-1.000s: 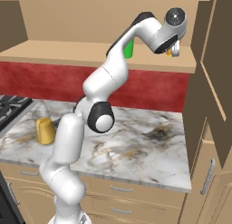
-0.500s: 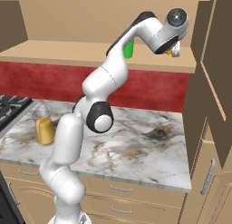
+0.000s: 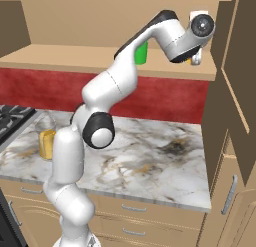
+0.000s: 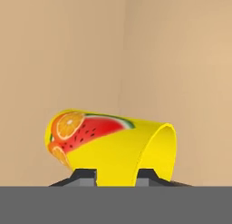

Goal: There is a tray on the dining counter. Grab the cup, mug, and pitcher and place them on the tray. The pitcher may be placed next to the tray if it cannot fit the tray.

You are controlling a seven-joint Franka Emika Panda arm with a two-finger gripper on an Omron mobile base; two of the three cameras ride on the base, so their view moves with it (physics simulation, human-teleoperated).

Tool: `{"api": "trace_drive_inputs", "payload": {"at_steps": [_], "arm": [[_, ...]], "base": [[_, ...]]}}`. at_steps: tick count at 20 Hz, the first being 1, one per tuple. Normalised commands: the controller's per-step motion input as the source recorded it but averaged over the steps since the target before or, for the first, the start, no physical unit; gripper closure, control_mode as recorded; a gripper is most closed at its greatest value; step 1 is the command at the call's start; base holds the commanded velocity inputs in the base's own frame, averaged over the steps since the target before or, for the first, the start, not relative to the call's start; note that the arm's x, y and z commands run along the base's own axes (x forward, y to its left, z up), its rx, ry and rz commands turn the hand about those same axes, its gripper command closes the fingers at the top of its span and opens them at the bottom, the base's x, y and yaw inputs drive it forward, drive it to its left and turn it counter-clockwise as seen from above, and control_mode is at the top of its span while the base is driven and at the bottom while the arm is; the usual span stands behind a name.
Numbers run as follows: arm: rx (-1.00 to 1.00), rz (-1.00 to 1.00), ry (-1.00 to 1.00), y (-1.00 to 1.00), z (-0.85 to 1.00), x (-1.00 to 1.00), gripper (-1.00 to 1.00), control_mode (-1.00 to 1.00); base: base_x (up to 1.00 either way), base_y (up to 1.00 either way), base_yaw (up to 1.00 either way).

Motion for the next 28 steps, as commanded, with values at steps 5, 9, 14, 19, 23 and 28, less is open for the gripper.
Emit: {"api": "trace_drive_inputs", "payload": {"at_steps": [5, 9, 14, 19, 23, 28], "arm": [[0.00, -0.01, -0.11, 0.32, -0.17, -0.68, 1.00, -1.00], [-0.02, 0.00, -0.05, 0.44, -0.08, -0.62, 1.00, -1.00], [-0.06, 0.00, -0.04, 0.54, -0.05, -0.53, 1.00, -1.00], [-0.07, -0.01, 0.00, 0.56, 0.00, -0.29, 1.00, -1.00], [-0.01, -0.06, 0.00, 0.26, 0.00, -0.30, 1.00, -1.00], [0.00, -0.11, 0.12, 0.03, 0.00, -0.38, 1.00, -1.00]], "base": [[0.00, 0.00, 0.00], [0.00, 0.00, 0.00], [0.00, 0.00, 0.00], [0.00, 0.00, 0.00], [0.00, 0.00, 0.00], [0.00, 0.00, 0.00]]}}
